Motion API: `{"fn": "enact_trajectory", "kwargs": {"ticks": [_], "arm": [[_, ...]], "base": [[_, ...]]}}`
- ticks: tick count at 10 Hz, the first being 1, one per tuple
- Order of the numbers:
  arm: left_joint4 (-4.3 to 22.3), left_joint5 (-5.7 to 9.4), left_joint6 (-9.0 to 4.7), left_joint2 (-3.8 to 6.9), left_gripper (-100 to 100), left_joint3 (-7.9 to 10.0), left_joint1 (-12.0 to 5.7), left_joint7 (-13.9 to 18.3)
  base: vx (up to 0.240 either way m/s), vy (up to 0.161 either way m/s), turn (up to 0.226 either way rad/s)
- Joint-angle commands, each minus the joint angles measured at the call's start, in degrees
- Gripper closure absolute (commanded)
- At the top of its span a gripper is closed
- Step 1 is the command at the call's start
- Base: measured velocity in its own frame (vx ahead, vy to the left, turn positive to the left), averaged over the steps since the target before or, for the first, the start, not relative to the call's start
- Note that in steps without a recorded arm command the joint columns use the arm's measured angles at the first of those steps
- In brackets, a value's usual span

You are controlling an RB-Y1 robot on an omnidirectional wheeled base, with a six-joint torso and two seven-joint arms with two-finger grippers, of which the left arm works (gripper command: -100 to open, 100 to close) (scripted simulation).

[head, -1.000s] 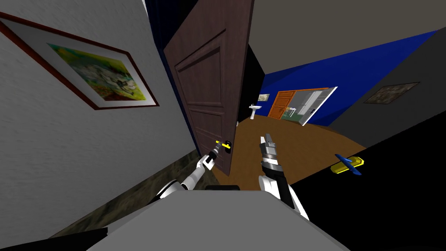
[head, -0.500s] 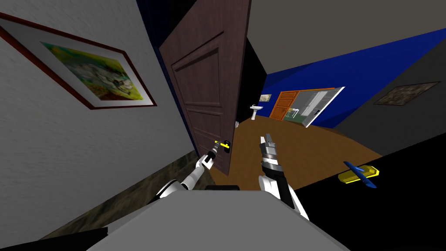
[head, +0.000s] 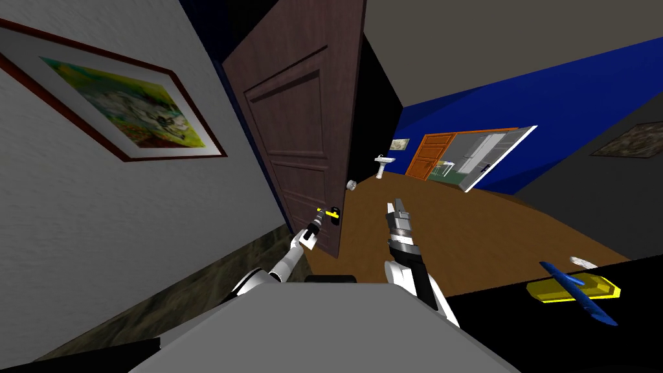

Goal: Push the door open

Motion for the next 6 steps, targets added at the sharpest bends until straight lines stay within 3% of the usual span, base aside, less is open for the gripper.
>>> {"fn": "enact_trajectory", "kwargs": {"ticks": [1,5,6], "arm": [[0.9,0.39,-0.49,-0.39,100,1.73,-0.65,-0.8],[1.3,0.93,-0.24,-1.93,100,4.03,-0.76,-2.1],[1.4,0.96,-0.26,-1.26,100,4.20,-0.79,-1.9]], "base": [[0.103,-0.177,0.075],[0.080,-0.167,0.070],[0.031,-0.051,0.049]]}}
